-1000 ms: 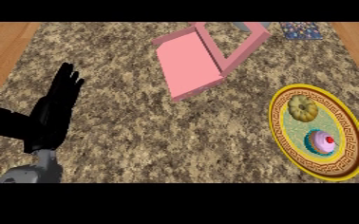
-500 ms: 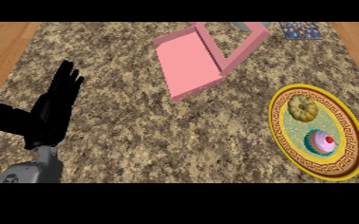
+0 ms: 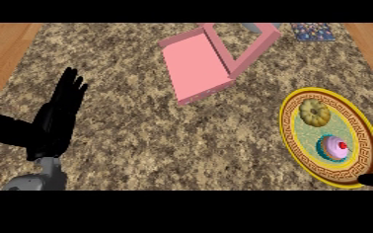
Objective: Pick the cupcake from the plate and place it in the cardboard box
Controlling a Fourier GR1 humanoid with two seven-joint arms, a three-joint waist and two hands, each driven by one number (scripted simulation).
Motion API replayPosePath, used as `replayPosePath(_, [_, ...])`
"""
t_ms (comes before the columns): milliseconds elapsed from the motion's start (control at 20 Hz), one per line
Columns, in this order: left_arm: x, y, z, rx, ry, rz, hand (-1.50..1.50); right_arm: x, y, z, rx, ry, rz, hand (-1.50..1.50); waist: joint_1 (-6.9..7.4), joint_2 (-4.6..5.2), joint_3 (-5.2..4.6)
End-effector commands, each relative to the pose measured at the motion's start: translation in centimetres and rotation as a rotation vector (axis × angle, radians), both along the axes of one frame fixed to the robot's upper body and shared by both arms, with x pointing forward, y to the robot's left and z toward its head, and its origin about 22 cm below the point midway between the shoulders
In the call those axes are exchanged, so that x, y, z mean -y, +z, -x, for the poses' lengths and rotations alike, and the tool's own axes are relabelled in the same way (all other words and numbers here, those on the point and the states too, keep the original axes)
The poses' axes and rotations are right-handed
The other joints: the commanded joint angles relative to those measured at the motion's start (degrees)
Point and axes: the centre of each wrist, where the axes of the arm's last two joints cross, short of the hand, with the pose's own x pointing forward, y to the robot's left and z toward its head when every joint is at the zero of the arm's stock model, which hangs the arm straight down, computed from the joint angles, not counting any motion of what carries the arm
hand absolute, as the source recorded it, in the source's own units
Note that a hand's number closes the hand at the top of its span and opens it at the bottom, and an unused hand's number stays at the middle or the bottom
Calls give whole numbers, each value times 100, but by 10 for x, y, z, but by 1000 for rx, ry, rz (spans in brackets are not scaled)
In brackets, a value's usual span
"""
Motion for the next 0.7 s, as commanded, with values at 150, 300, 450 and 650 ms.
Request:
replayPosePath(150, [-12,1,-8,-15,-3,18,0,-9,-9,-20,-17,-22,63,-150,14,4,0])
replayPosePath(300, [-2,19,-5,4,2,2,0,-16,-17,-17,-28,-24,46,-150,4,-1,0])
replayPosePath(450, [-4,-10,-4,9,13,-21,0,0,-18,7,-50,-5,54,-150,-22,-1,-1])
replayPosePath(650, [29,2,-15,0,-2,-8,0,-15,-27,-32,-52,-12,43,-150,9,3,1])
